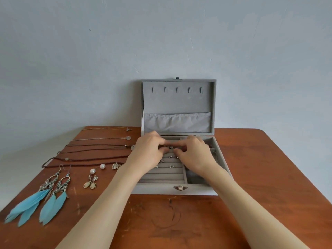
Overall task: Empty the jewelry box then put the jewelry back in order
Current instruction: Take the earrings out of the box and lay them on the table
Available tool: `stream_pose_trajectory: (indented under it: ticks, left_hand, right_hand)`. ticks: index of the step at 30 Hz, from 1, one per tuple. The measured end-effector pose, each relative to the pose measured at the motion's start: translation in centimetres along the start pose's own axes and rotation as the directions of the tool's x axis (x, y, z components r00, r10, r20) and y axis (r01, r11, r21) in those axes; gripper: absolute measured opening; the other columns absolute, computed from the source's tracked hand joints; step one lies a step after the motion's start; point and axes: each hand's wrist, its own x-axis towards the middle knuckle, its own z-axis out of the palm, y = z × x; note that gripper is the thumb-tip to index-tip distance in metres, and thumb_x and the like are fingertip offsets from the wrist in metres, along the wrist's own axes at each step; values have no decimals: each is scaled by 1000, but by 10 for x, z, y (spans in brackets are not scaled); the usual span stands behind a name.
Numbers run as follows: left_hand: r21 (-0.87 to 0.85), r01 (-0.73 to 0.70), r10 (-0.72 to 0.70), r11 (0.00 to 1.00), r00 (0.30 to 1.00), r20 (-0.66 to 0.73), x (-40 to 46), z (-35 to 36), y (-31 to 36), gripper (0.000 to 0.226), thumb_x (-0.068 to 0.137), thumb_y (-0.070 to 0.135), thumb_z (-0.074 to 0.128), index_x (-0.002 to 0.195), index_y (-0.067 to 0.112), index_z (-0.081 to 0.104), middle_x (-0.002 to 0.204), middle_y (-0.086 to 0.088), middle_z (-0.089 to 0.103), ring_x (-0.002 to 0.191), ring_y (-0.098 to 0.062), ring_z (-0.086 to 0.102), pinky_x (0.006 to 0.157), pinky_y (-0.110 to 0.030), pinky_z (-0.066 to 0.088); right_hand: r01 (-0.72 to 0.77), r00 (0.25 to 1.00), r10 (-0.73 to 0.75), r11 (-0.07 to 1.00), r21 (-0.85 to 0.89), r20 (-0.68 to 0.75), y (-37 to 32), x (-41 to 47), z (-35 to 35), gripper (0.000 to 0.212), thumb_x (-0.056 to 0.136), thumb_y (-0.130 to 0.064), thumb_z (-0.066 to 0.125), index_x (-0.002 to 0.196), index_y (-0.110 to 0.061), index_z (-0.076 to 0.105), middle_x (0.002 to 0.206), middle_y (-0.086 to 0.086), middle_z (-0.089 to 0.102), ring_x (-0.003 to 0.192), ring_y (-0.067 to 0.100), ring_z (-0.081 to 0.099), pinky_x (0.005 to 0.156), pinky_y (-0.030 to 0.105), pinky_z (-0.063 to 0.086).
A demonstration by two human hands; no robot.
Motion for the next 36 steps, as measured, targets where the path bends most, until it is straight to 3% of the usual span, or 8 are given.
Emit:
stream_pose_trajectory:
  ticks: [5,10,13,17,23,26,30,36]
  left_hand:
    - [-77,17,-22,997,998,-64,-3,3,0,20,85,19,63,103,24,70,93,3,58,86,-11,52,76,-20,36]
    - [-103,16,-27,995,994,-106,-3,3,0,11,81,17,68,92,17,71,84,6,57,79,-9,54,65,-12,34]
    - [-148,34,-51,988,992,-112,-4,2,-2,5,79,18,70,84,19,71,85,6,63,77,-5,54,63,-6,37]
    - [-180,73,-95,981,989,-115,-6,1,-2,3,81,18,68,80,21,68,81,7,66,76,-3,57,67,-13,43]
    - [-220,44,-75,975,988,-136,-7,-1,-2,8,82,13,66,86,19,69,81,7,67,74,0,57,63,-1,40]
    - [-235,46,-82,971,986,-145,-7,-1,-2,13,83,15,66,94,20,72,86,7,69,79,-1,59,67,-3,40]
    - [-257,6,-59,966,978,-198,-11,-6,1,10,81,12,67,86,18,74,81,7,69,72,5,57,66,0,38]
    - [-383,39,-126,923,971,-204,-30,-32,-6,13,79,18,70,74,30,69,76,21,67,78,13,60,66,4,38]
  right_hand:
    - [-26,998,28,999,39,-49,0,0,2,22,87,-26,56,106,-29,68,101,0,62,110,22,48,95,42,40]
    - [-56,994,61,996,64,-86,1,2,4,14,85,-28,60,96,-25,69,83,-8,55,106,20,52,92,40,41]
    - [-45,995,46,999,22,-86,0,2,6,20,88,-30,57,105,-27,66,96,-2,59,110,21,48,93,38,37]
    - [-6,997,1,998,-61,-75,0,2,8,26,91,-33,52,114,-32,63,107,2,54,114,23,43,93,38,31]
    - [4,995,-2,1000,28,-98,0,3,8,11,85,-30,61,93,-26,68,87,-8,45,104,19,46,82,31,28]
    - [20,994,-14,998,55,-107,0,3,8,8,84,-25,62,88,-22,68,86,-7,46,102,20,48,88,35,36]
    - [70,991,-65,997,43,-118,-2,1,7,11,85,-19,61,89,-18,70,93,-1,56,102,21,47,92,40,39]
    - [176,973,-174,984,-1,-155,-3,-8,-3,10,86,-18,61,87,-18,71,90,-5,65,97,14,45,86,29,38]
